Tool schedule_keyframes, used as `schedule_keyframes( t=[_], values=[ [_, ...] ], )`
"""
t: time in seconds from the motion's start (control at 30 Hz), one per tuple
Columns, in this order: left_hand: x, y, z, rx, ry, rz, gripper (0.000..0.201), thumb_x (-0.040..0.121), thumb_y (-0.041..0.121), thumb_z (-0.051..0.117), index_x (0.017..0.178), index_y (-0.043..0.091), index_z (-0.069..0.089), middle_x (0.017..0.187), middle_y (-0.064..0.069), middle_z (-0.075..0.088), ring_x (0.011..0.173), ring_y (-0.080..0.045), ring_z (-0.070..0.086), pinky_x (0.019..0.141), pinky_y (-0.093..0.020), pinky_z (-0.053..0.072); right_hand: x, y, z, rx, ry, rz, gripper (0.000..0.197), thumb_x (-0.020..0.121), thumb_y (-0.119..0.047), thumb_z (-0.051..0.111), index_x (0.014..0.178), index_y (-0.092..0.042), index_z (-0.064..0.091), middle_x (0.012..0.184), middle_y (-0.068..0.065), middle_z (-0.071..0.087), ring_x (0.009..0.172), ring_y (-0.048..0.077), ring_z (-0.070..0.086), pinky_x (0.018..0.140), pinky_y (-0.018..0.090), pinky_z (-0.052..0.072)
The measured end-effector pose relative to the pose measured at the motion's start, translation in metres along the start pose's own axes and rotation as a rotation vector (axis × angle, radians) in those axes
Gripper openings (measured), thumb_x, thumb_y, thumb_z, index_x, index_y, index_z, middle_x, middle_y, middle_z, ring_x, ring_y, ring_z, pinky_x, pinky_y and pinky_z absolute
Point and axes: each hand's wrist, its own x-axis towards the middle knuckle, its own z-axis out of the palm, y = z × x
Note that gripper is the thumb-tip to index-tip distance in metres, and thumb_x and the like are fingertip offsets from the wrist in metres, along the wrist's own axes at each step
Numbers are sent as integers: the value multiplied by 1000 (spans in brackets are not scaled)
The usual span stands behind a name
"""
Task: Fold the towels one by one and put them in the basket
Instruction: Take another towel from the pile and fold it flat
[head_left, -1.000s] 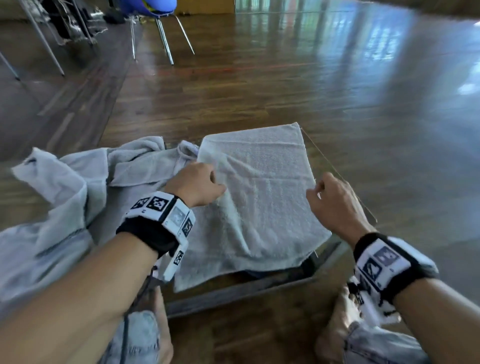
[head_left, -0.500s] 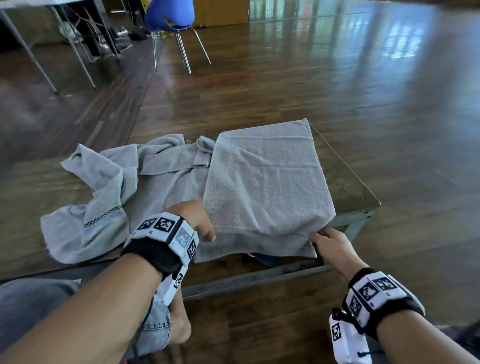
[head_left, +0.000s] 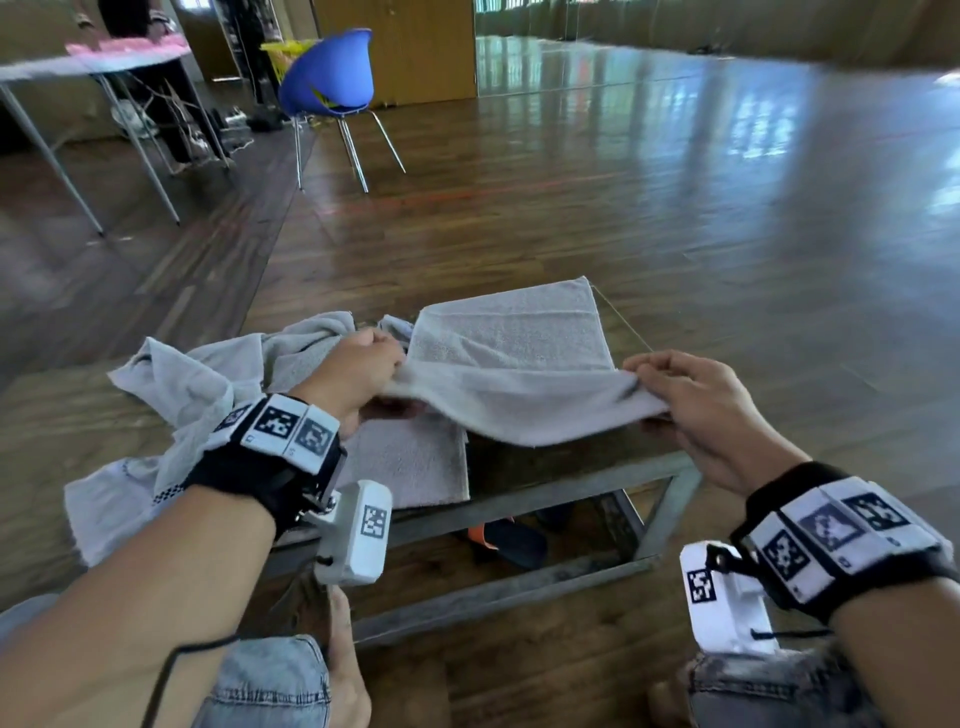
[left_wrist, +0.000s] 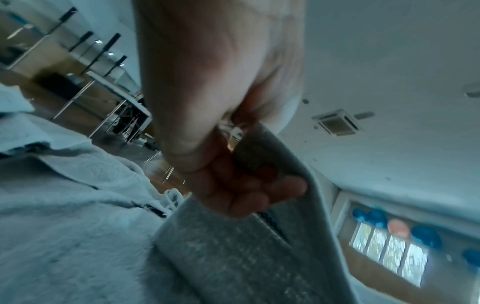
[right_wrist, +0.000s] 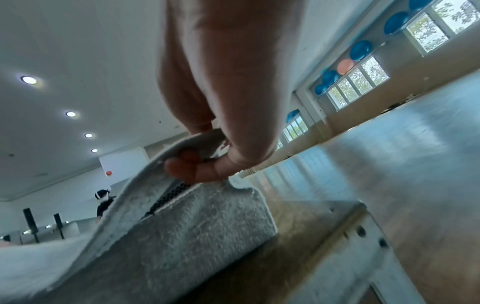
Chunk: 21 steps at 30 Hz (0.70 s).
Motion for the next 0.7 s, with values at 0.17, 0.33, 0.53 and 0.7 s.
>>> schedule_keyframes(
  t=[0.17,0.33,0.53,0.7],
  values=[
    [-4,23,-4,-286,-79,69,37,90,-6,31,100,6,64,96,-15,65,76,-23,67,63,-32,62,-1,-23,-4,36,-68,-57,58,89,17,38,96,-22,80,113,6,71,89,19,77,71,39,63],
    [-7,26,-13,-103,-128,256,44,87,-20,55,121,6,62,107,-15,70,93,-20,70,87,-33,59,-12,-29,-5,-193,-89,-189,81,78,28,48,109,-40,76,114,-14,74,95,13,75,73,36,61],
    [-11,32,-25,254,73,483,19,86,-5,68,94,11,76,88,-10,76,73,-14,72,72,-26,59,-12,-32,1,-310,37,-365,57,75,6,81,103,-44,77,102,-14,77,74,12,73,63,34,58],
    [-10,45,-32,216,207,473,33,94,36,67,82,7,77,72,-12,64,58,-14,59,61,-31,58,-13,-47,11,-234,93,-401,10,84,-36,81,90,-44,78,84,-12,77,62,12,73,56,26,56]
  ],
)
